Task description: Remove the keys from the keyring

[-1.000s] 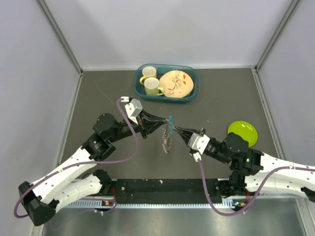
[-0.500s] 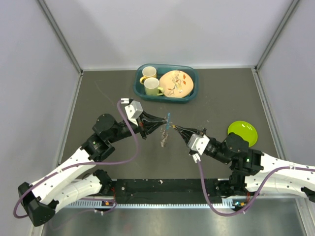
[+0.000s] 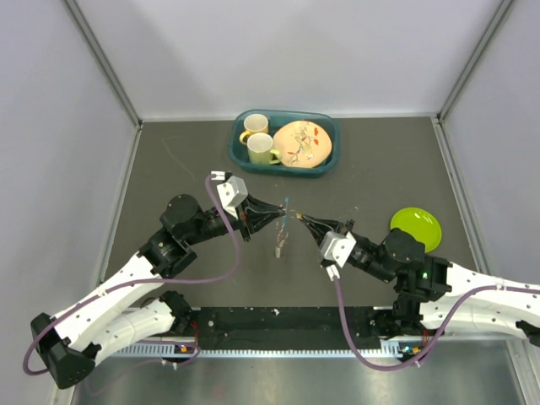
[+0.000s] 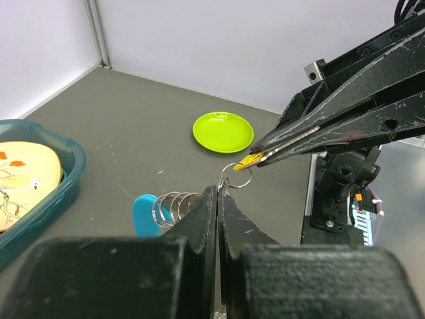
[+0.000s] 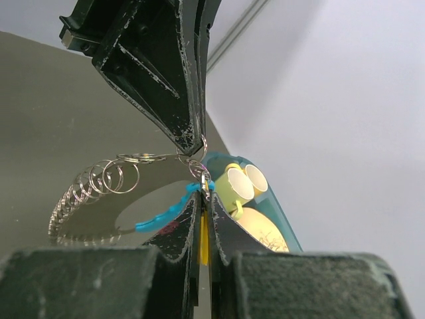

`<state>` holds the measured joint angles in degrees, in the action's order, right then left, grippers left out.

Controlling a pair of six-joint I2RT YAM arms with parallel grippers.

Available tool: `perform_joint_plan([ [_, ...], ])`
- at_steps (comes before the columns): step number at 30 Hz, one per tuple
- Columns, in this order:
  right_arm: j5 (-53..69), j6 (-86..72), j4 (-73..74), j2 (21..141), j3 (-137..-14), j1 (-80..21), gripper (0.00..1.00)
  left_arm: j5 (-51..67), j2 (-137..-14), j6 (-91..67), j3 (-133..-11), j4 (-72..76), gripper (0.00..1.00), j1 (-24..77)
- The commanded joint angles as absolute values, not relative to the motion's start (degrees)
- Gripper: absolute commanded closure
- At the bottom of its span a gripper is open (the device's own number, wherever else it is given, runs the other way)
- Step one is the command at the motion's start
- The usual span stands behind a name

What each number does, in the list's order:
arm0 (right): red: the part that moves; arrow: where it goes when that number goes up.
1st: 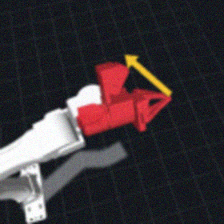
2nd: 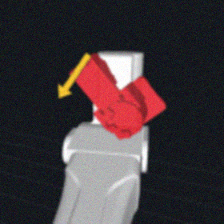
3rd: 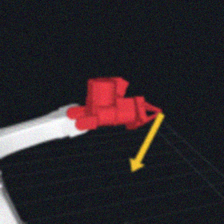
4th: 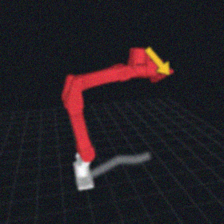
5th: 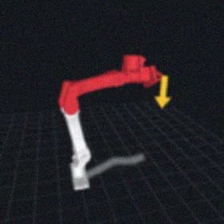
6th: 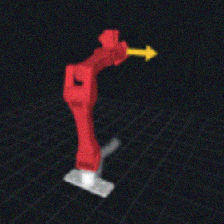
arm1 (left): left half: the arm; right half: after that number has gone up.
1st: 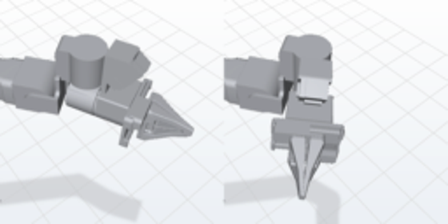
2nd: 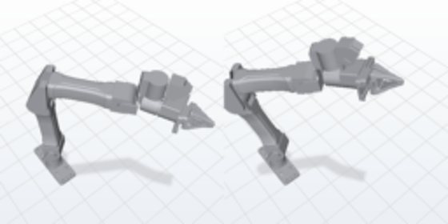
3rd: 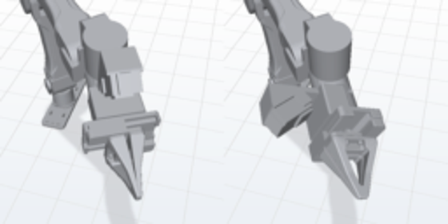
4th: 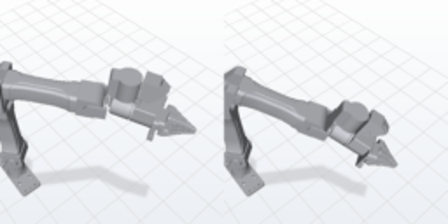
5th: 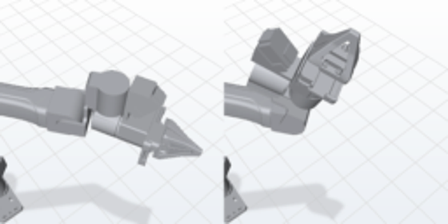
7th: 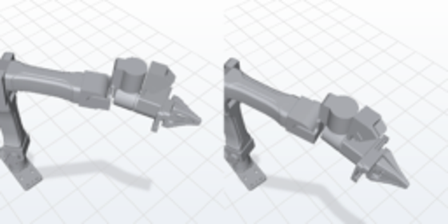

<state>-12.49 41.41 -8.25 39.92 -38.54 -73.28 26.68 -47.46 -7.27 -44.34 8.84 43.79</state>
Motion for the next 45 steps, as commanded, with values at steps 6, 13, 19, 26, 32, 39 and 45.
perform_joint_plan([
  [6,-19.42,42.36,-11.95,40.34,-43.07,-72.86,1.0,28.12,-46.58,-4.83,-45.97,7.47,1.0,41.57],
  [13,-20.39,42.28,-13.18,41.4,-44.73,-71.46,1.0,30.76,-48.25,-5.8,-46.06,6.15,1.0,41.57],
  [19,-18.02,42.36,-13.36,42.27,-45.53,-70.05,1.0,33.13,-49.39,-7.29,-46.32,6.59,1.0,41.57],
  [26,-13.89,46.13,-9.67,43.68,-48.6,-68.73,1.0,39.28,-52.03,-7.64,-46.93,6.94,1.0,41.66],
  [32,-5.28,51.58,-7.74,42.37,-48.78,-68.38,1.0,44.9,-53.43,-12.21,-45.27,13.79,1.0,41.66],
  [39,3.42,55.72,-3.69,42.36,-49.75,-68.03,1.0,51.32,-55.98,-19.67,-42.98,24.16,1.0,41.57],
  [45,5.62,56.6,-1.5,42.72,-51.41,-68.11,1.0,54.31,-56.86,-23.2,-42.19,30.14,1.0,41.66],
])
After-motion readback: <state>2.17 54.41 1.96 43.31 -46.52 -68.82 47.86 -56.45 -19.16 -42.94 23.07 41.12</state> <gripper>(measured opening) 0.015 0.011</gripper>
